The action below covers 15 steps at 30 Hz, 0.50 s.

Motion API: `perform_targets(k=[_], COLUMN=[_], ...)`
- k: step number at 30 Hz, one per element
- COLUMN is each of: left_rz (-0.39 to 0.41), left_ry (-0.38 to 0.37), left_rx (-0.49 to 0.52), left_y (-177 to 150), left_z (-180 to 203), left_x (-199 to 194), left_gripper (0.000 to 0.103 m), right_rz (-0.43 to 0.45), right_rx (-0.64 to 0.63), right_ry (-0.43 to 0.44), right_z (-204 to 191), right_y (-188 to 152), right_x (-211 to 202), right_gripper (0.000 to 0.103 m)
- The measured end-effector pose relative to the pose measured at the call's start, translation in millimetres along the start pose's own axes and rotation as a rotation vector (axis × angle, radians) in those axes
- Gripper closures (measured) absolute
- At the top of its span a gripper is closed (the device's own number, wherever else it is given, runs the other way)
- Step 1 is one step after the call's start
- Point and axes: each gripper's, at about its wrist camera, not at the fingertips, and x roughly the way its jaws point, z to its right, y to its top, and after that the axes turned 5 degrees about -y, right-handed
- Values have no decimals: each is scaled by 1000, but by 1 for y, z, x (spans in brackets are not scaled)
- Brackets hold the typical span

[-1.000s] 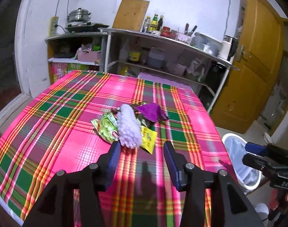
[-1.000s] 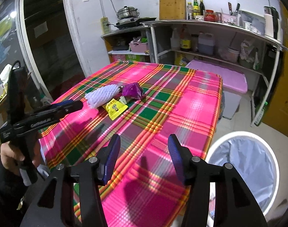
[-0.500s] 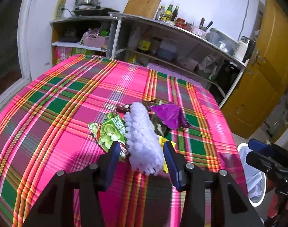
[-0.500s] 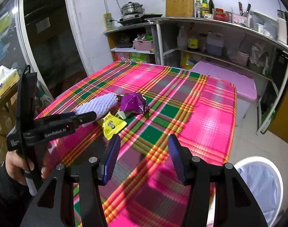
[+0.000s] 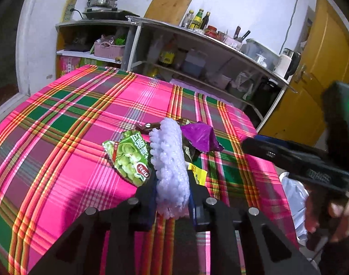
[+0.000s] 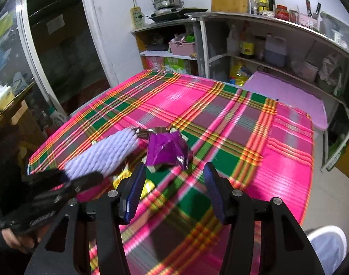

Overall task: Collect trash
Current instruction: 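Grasp the second white foam sleeve with the left tool while the right tool grasps the purple wrapper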

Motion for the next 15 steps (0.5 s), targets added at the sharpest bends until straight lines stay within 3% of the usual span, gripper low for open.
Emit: perform_targets(k=[14, 15], left_rz=[34, 34], left_ry=[-12, -13], left_rx=[-9, -10], left_y=[-3, -3], left_z=[-14, -14], left_x=[-20, -20], left_gripper=[80, 80], right_rz=[-116, -116], right_rx=[62, 67], right_ry=[31, 35], right_z=[0, 1], right_y=[12, 11], right_x=[63, 63], right_gripper=[50, 56])
